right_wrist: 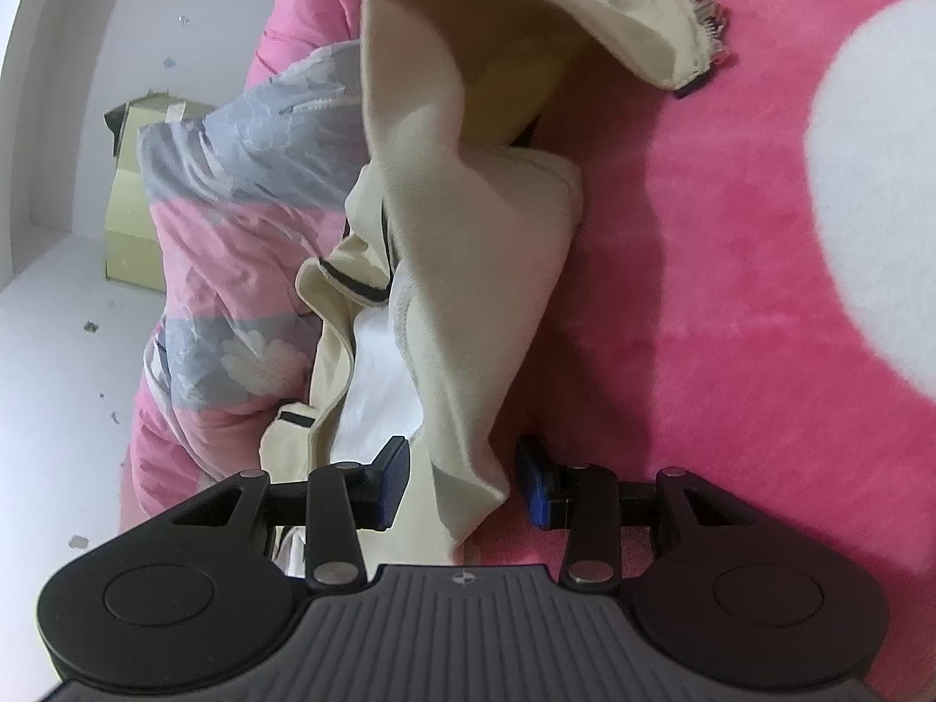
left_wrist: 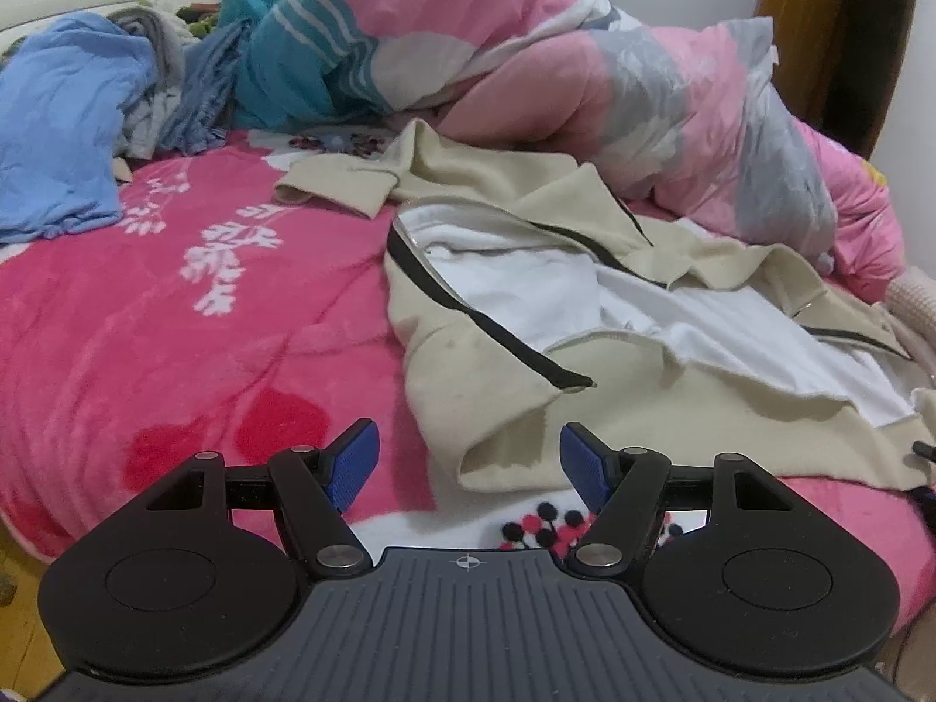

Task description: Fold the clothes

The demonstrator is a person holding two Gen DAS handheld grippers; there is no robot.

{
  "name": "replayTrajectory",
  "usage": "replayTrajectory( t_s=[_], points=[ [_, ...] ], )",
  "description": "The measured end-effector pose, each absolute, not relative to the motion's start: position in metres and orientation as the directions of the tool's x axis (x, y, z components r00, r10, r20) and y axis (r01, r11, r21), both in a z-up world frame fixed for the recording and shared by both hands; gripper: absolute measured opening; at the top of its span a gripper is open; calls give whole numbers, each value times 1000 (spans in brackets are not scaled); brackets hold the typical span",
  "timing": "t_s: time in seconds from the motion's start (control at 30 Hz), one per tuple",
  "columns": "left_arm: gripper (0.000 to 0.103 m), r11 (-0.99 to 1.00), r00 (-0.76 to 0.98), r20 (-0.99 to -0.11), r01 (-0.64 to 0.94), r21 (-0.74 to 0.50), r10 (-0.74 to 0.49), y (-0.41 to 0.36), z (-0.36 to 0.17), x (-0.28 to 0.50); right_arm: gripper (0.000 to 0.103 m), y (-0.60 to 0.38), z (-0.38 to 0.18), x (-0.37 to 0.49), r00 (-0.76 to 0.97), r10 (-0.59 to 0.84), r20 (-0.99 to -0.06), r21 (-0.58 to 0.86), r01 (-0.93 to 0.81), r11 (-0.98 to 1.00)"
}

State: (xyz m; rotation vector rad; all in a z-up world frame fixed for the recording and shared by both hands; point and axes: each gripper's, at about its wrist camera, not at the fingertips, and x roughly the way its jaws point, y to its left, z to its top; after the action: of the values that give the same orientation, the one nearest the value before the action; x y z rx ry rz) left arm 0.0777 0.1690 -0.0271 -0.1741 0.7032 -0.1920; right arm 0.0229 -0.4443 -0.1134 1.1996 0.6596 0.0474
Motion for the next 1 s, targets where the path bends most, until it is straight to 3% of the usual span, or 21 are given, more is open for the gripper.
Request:
replayTrajectory(
  t_s=[0.27,0.9,1.0],
  points=[
    [49,966,701,-677,65,-251,-223,170,-40,103,43,-424,-111,36,783,430,-449,873,281,400],
    [47,883,672,-659,-14,-469,-339,193,-52,114,44,-330,-105,80,682,561,-468,855,191,481],
    [41,881,675,-653,-9,-473,-343,190,-56,115,37,-322,-108,84,671,585,-455,868,187,461]
  ],
)
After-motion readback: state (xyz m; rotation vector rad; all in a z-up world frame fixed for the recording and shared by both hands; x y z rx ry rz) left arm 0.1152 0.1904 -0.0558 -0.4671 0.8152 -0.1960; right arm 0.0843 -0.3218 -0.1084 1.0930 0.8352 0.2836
